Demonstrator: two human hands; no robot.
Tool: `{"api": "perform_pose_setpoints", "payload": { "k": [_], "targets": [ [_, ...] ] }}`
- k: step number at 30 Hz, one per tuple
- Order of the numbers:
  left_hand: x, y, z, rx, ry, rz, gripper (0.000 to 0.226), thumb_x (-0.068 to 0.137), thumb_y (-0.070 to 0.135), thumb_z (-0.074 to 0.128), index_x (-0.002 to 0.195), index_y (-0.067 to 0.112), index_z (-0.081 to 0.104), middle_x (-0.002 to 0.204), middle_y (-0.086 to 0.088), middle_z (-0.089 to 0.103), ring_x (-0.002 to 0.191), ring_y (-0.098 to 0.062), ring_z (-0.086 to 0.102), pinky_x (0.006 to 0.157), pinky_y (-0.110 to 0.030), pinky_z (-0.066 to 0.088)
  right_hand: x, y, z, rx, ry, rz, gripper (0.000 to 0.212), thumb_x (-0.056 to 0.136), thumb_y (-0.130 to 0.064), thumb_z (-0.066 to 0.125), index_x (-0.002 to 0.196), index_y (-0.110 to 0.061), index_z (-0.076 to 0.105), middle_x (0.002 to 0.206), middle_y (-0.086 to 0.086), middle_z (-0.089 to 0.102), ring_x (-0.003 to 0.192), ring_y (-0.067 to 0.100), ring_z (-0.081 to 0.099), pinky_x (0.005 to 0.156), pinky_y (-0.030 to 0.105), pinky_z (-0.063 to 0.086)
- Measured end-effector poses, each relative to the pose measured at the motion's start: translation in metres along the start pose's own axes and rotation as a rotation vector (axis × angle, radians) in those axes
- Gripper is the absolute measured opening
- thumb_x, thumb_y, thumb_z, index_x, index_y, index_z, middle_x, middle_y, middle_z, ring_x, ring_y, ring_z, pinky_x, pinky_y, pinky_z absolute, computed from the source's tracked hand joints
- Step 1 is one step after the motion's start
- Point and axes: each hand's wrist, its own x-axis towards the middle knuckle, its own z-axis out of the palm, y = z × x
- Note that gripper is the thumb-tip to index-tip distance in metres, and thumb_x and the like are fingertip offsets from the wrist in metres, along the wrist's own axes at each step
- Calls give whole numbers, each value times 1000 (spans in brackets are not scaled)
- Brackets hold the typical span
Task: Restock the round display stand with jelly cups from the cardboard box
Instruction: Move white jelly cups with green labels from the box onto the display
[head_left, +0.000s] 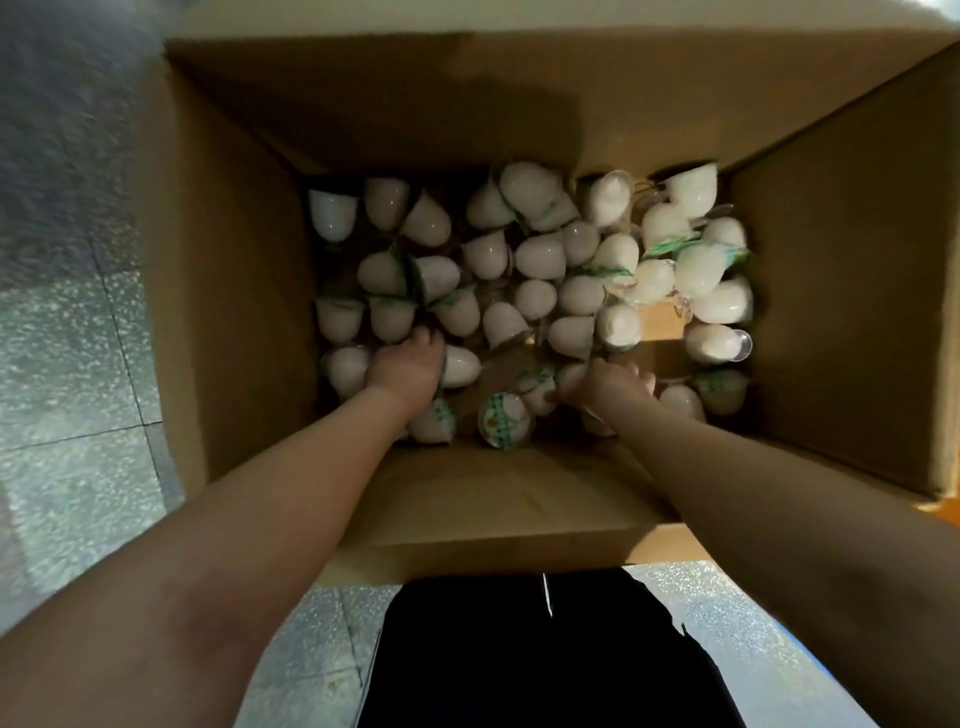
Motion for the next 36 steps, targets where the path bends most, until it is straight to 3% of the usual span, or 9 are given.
{"api": "perform_pose_setpoints", "payload": {
  "k": [5,12,16,19,22,25,28,32,36],
  "targets": [
    [-5,-2,-10,27,-13,-20,42,96,13,49,136,11,39,134,-12,39,99,-33,59,64,-37,41,-3,11,-6,-21,42,-37,47,88,-50,59,127,-23,55,132,9,56,129,32,44,107,49,29],
    [-60,-13,-60,-424,76,-128,66,92,30,62,149,21,30,154,-2,27,121,-28,51,93,-41,49,-49,27,-32,199,-64,-153,62,88,-47,65,140,-17,50,135,10,56,122,30,52,99,41,44],
    [-114,4,-101,-775,218,-36,73,87,32,71,149,22,34,147,0,38,127,-19,45,101,-33,40,-110,62,-58,537,-114,-280,55,82,-51,69,129,-26,56,119,0,62,105,20,59,90,38,49],
    [-155,38,-129,-1039,243,100,66,86,22,74,143,26,41,132,9,51,115,-7,51,84,-11,42,-157,95,-63,1029,-188,-407,34,85,-31,72,116,-24,59,110,5,65,94,18,61,85,37,49],
    [-189,85,-152,-1251,181,262,59,85,16,74,131,41,46,120,17,61,103,0,61,75,-12,51,-202,132,-57,1473,-198,-573,57,70,-24,82,119,-16,54,94,5,64,77,18,55,67,27,44],
    [-218,140,-169,-1248,176,393,58,85,15,75,124,48,49,109,22,66,80,0,66,71,-20,54,-243,177,-42,1715,-104,-692,73,64,-21,87,126,-17,50,102,9,63,82,21,58,60,20,51],
    [-249,203,-175,-1256,118,534,58,84,4,74,121,43,51,103,17,71,85,-5,69,73,-28,57,-286,229,-18,1825,21,-817,84,62,-10,80,138,-20,45,129,12,56,103,22,63,77,25,56],
    [-298,293,-162,-1151,158,755,53,79,-8,74,116,23,53,92,-6,66,54,-6,63,49,-19,50,-338,306,36,1835,299,-865,88,65,-14,76,145,-19,39,135,4,59,121,19,58,95,27,48],
    [-360,378,-130,-1069,-40,868,55,83,-6,69,117,33,52,82,1,72,61,-14,63,56,-23,49,-392,383,108,1798,584,-807,82,71,-16,74,144,-13,39,141,6,56,132,22,50,103,28,42]
  ]
}}
